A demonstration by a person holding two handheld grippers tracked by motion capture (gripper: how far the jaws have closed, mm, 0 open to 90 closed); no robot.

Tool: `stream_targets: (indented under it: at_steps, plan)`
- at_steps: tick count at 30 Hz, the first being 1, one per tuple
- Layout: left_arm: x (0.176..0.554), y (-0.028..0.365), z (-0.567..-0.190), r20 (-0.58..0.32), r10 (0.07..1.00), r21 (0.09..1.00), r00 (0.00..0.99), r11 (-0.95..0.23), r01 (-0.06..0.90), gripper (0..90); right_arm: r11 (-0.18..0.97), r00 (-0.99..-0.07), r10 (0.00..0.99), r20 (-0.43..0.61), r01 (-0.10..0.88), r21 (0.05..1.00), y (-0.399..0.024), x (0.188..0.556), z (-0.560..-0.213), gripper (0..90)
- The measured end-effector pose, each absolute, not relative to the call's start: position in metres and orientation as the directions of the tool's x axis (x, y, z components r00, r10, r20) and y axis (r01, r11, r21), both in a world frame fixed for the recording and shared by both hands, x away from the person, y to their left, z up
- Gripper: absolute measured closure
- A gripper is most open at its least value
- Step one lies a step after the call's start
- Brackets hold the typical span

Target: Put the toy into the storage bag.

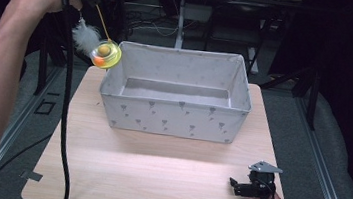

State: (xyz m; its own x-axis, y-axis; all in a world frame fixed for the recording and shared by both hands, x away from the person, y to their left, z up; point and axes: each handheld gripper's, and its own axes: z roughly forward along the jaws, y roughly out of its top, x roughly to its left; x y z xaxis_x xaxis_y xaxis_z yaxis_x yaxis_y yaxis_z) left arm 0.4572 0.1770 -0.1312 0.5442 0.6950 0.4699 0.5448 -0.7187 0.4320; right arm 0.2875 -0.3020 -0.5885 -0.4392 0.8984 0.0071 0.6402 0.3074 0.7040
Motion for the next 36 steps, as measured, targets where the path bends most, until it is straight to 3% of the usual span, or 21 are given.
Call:
stream_targets:
  at_steps: [14,36]
  plan:
    - [0.468,0.154,-0.153,0.446,0.667,0.409,0.597,-0.745,0.526,88.1,0.308,-0.439,0.898,0.006,0.64,0.704,-0.302,0.288,-0.589,0.0]
    - [0.484,0.137,-0.219,0.364,0.644,0.357,0.673,-0.764,0.538,88.1,0.311,-0.441,0.898,0.006,0.642,0.701,-0.302,0.287,-0.588,0.0]
